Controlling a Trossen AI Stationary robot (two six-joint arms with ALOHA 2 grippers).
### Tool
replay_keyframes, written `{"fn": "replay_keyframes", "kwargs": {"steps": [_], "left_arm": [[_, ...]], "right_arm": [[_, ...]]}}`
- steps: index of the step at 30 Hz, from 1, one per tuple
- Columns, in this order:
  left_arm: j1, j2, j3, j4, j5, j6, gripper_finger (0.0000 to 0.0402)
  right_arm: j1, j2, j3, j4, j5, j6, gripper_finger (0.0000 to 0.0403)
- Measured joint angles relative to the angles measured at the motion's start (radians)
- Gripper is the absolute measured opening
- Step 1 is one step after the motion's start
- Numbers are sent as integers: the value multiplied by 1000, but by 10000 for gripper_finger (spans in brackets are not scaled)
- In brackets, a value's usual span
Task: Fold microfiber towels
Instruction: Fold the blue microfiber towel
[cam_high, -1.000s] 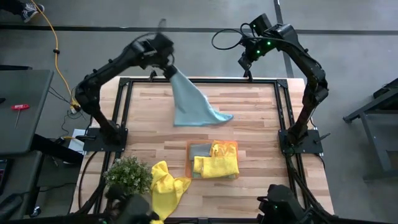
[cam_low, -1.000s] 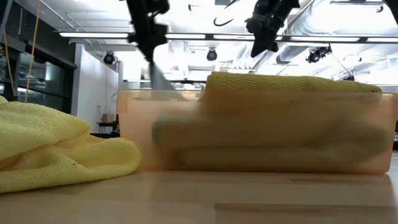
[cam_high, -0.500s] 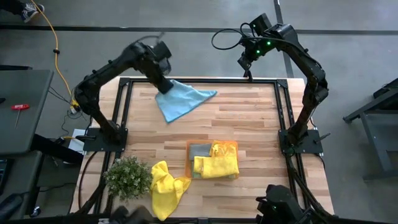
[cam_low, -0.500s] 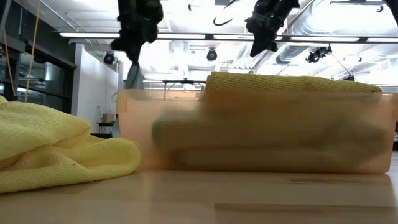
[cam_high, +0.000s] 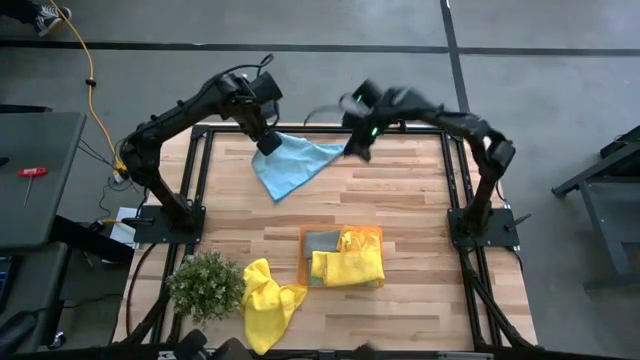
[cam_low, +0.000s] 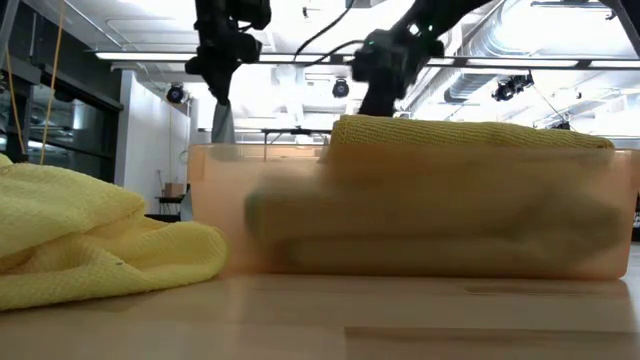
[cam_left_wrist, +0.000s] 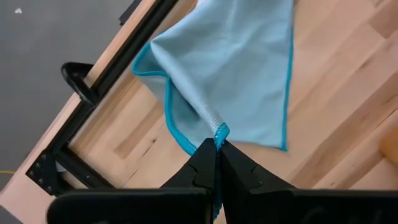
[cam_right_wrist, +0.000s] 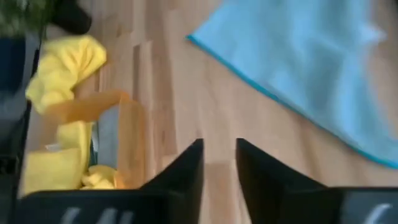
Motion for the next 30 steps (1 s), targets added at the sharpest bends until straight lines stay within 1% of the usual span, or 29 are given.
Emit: {"fn": "replay_keyframes", "kwargs": {"steps": [4, 7, 10, 12, 15, 20, 24, 30], "left_arm": [[18, 0, 0, -3, 0, -1, 0], [24, 0, 0, -1, 0, -13, 0], [26, 0, 0, 2, 0, -21, 0], [26, 0, 0, 2, 0, -19, 0], [25, 0, 0, 3, 0, -19, 0], [25, 0, 0, 26, 0, -37, 0], [25, 0, 0, 40, 0, -37, 0], [25, 0, 0, 53, -1, -45, 0]], "right_arm": [[140, 0, -200, 316, 31, 28, 143], [236, 10, -322, 626, 112, 101, 179], [310, 59, -382, 863, 179, 177, 196], [348, 107, -382, 950, 228, 195, 198], [384, 201, -327, 1007, 262, 183, 199], [401, 353, -149, 1002, 301, 130, 199], [407, 470, -2, 922, 326, 52, 199], [408, 607, 203, 748, 329, -32, 199]]}}
